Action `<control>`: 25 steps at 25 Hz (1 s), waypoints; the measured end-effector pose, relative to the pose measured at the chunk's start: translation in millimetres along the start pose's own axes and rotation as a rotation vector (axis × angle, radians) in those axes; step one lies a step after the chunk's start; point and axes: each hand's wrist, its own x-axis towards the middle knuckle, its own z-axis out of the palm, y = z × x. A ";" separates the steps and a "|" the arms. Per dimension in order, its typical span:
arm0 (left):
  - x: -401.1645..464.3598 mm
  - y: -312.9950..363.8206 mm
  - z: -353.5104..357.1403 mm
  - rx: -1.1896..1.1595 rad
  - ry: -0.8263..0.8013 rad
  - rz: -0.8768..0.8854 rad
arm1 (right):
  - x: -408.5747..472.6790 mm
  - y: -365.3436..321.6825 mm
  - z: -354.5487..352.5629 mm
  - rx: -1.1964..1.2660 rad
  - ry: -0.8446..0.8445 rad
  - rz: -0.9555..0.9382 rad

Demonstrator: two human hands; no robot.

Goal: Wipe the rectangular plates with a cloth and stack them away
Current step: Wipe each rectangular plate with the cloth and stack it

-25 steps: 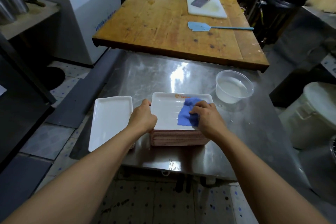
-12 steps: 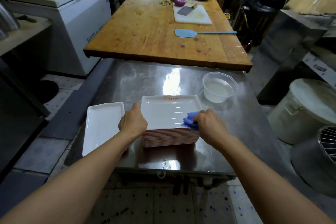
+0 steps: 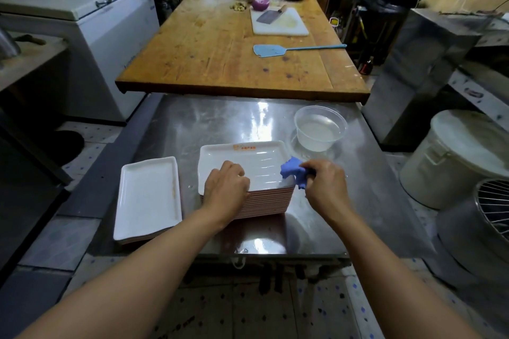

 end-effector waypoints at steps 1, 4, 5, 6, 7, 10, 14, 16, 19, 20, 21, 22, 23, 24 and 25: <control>-1.9 2.7 -1.2 0.031 0.040 0.041 | -1.1 1.1 -0.8 0.015 -0.003 0.011; -5.1 5.9 -8.8 0.065 0.123 0.120 | -4.0 0.8 -4.3 0.078 0.031 0.037; -6.1 4.9 -11.0 0.047 0.140 0.123 | -4.7 1.1 -6.5 0.097 0.053 0.046; -8.4 3.8 -12.9 0.010 0.139 0.127 | -5.1 1.4 -8.8 0.108 0.069 0.060; -10.6 2.6 -15.1 -0.036 0.129 0.127 | -5.2 2.2 -10.9 0.120 0.075 0.080; -15.1 -0.6 -17.8 -0.167 0.140 0.054 | -6.2 1.8 -14.9 0.179 0.075 0.117; -3.7 -4.0 -39.4 -0.146 0.262 0.012 | -7.2 -9.9 -22.9 0.256 0.150 0.125; 0.4 -3.8 -57.7 -0.170 0.347 0.021 | -4.8 -20.8 -30.4 0.266 0.220 0.095; 2.3 -6.9 -83.7 -0.297 0.407 -0.077 | 3.6 -43.9 -40.5 0.287 0.311 0.040; 2.4 -9.3 -92.7 -0.352 0.421 -0.110 | 5.9 -54.1 -43.9 0.319 0.340 0.001; 2.1 -11.8 -101.9 -0.415 0.434 -0.135 | 7.9 -65.3 -47.0 0.357 0.364 -0.044; 1.6 -14.2 -112.2 -0.487 0.445 -0.155 | 9.7 -77.5 -49.8 0.397 0.379 -0.093; 0.3 -16.4 -122.7 -0.557 0.461 -0.171 | 12.1 -90.1 -51.9 0.438 0.389 -0.144; -1.9 -18.2 -132.1 -0.610 0.477 -0.184 | 13.9 -102.8 -53.8 0.472 0.399 -0.196; -4.7 -20.2 -140.0 -0.648 0.491 -0.196 | 16.0 -115.2 -54.9 0.496 0.415 -0.248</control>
